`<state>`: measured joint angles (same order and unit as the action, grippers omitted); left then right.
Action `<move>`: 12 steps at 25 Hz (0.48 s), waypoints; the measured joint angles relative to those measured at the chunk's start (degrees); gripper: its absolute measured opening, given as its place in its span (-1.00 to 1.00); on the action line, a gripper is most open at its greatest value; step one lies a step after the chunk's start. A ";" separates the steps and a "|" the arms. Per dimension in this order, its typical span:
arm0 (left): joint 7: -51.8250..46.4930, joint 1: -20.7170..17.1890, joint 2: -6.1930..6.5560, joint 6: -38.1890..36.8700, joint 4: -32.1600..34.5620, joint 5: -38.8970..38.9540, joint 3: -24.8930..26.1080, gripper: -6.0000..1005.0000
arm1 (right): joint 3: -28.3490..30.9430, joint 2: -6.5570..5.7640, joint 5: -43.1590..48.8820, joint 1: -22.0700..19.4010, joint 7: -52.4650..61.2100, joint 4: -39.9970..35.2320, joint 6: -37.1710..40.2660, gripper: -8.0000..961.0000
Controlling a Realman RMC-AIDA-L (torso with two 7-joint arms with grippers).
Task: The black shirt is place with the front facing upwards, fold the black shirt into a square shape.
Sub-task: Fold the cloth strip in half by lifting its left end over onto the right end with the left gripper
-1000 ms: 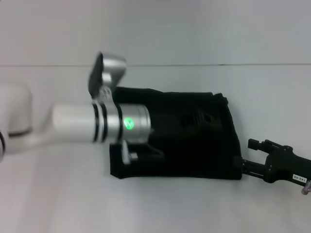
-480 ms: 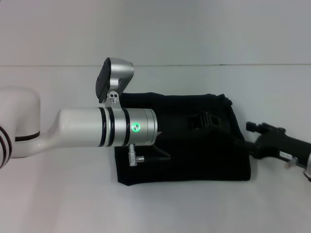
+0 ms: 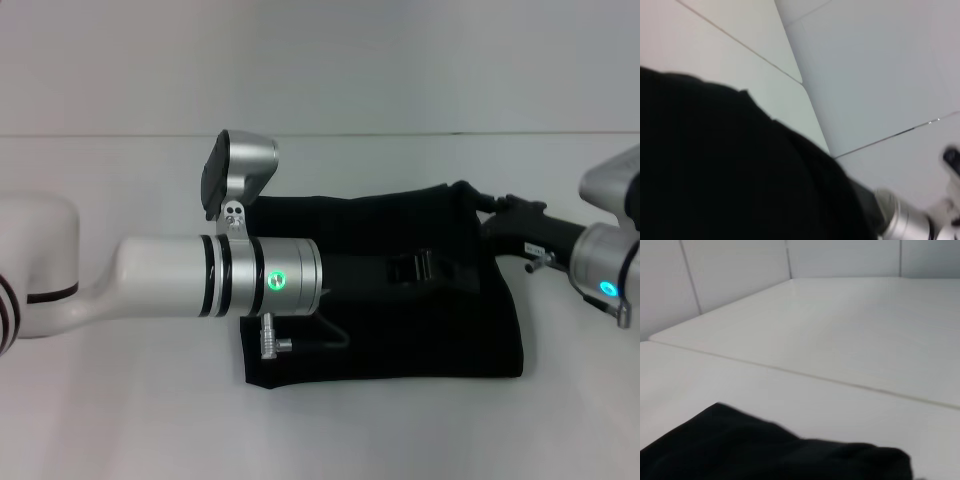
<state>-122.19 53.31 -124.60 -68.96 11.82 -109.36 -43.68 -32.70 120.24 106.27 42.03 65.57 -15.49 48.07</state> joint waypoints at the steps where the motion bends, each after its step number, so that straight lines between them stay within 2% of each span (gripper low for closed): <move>1: 0.67 -0.22 -0.03 -0.21 -0.22 -0.04 0.00 -0.92 | -0.16 0.05 -0.50 0.55 -0.10 0.29 -1.22 0.77; 6: 3.19 -0.57 -0.08 -0.87 -1.77 -0.25 -0.44 -0.88 | -0.12 0.07 -2.75 1.74 -0.23 0.51 -4.26 0.77; 12: 6.44 -0.06 -0.19 0.06 -2.86 -0.15 -3.87 -0.83 | 0.04 -0.35 -8.93 -0.08 -0.91 -0.66 -4.39 0.77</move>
<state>-115.75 53.25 -124.79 -68.90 8.95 -109.51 -47.55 -32.66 119.90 97.33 41.94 64.66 -16.15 43.68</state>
